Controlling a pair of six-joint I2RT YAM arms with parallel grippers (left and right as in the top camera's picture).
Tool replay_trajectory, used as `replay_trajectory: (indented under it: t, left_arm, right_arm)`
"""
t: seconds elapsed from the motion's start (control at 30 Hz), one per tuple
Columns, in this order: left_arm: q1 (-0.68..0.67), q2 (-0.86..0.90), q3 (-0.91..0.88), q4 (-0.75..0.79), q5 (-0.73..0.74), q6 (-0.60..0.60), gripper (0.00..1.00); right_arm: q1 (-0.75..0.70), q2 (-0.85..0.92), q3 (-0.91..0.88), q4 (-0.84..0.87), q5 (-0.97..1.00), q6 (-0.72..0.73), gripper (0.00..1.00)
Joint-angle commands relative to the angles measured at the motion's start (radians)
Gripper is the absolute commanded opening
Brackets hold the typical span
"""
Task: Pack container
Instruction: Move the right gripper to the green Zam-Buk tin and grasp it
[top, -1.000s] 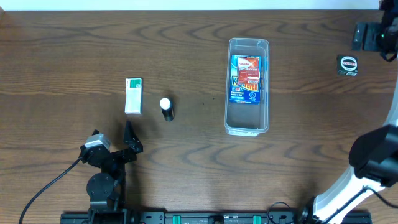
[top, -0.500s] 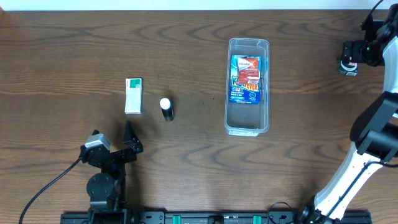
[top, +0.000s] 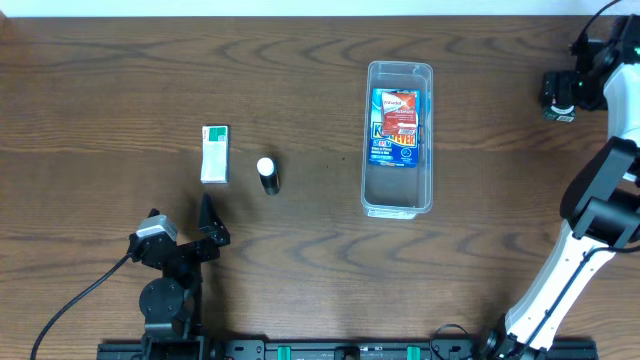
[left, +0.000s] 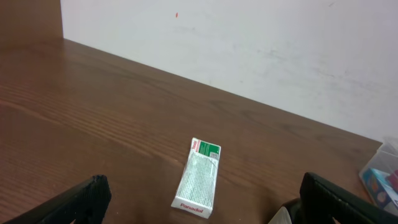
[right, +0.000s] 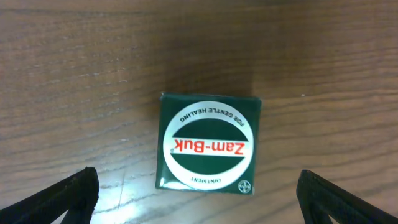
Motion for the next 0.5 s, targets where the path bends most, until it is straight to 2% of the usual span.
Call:
replay_trajectory:
  t: [0.0,0.47]
  left_arm:
    - [0.006,0.0,-0.022,-0.036,-0.011,0.013,0.98]
    - [0.006,0.0,-0.022,-0.036,-0.011,0.013,0.98]
  right_arm:
    - [-0.011,0.024,-0.001,0.016,-0.015,0.007,0.99]
    - [-0.017,0.093,-0.001,0.044,-0.019,0.007,0.99]
